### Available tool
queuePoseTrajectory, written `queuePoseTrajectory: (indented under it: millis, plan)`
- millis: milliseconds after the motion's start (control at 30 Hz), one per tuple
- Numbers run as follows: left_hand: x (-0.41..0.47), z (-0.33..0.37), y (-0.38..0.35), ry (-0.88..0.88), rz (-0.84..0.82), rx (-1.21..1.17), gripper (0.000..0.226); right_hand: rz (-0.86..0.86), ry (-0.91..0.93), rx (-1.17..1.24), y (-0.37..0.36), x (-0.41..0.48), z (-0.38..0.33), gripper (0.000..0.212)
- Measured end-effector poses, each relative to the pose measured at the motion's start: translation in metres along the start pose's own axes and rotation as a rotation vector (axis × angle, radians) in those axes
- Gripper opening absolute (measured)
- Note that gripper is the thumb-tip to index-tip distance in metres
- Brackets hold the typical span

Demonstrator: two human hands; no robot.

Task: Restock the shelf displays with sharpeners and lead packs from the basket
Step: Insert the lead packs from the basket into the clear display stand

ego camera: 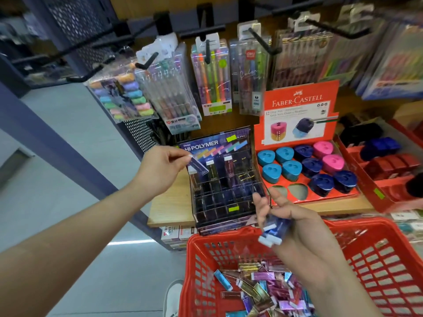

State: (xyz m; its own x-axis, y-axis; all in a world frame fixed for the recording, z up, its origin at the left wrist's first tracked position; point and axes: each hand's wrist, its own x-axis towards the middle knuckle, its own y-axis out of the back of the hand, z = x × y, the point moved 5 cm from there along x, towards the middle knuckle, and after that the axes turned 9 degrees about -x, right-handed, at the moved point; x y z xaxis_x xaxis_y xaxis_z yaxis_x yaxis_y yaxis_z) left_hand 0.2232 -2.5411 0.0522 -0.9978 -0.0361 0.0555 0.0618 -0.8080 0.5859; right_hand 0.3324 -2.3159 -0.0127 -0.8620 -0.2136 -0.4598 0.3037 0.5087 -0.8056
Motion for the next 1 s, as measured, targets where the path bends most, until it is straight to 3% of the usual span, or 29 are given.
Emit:
queuePoseTrajectory:
  millis: [67,100,300,367,467,533,667,867,933,1000]
  plan:
    - [0.006,-0.003,-0.003,-0.049,0.002,0.118,0.018,-0.026,0.001,0.009,0.003,0.002,0.001,0.108]
    - [0.008,-0.003,-0.005,-0.076,0.000,0.169,0.018,-0.030,0.003,0.017,0.004,0.003,0.002,0.117]
    - [0.019,0.001,-0.017,-0.195,-0.055,0.403,0.019,-0.052,0.003,0.038,0.000,-0.001,0.006,0.125]
    - [0.018,0.003,-0.021,-0.226,-0.068,0.454,0.018,-0.048,-0.006,0.001,-0.004,-0.005,0.007,0.118]
    - [0.015,0.000,-0.029,-0.274,-0.100,0.534,0.015,-0.030,-0.014,-0.055,-0.007,-0.010,0.008,0.062]
    - [0.014,-0.002,-0.033,-0.311,-0.117,0.591,0.015,-0.015,-0.038,-0.079,-0.006,-0.012,0.010,0.039]
    - [0.018,-0.007,-0.043,-0.418,-0.142,0.712,0.023,0.043,-0.051,-0.079,-0.003,-0.010,0.015,0.030]
    - [0.022,0.001,-0.047,-0.394,-0.072,0.815,0.018,0.050,-0.045,0.031,-0.002,-0.007,0.014,0.034]
    - [0.021,0.006,-0.043,-0.349,-0.056,0.784,0.018,0.056,-0.034,0.026,-0.004,-0.008,0.013,0.038]
    - [0.014,0.013,-0.038,-0.240,-0.045,0.601,0.016,0.041,-0.019,0.039,-0.003,-0.007,0.013,0.044]
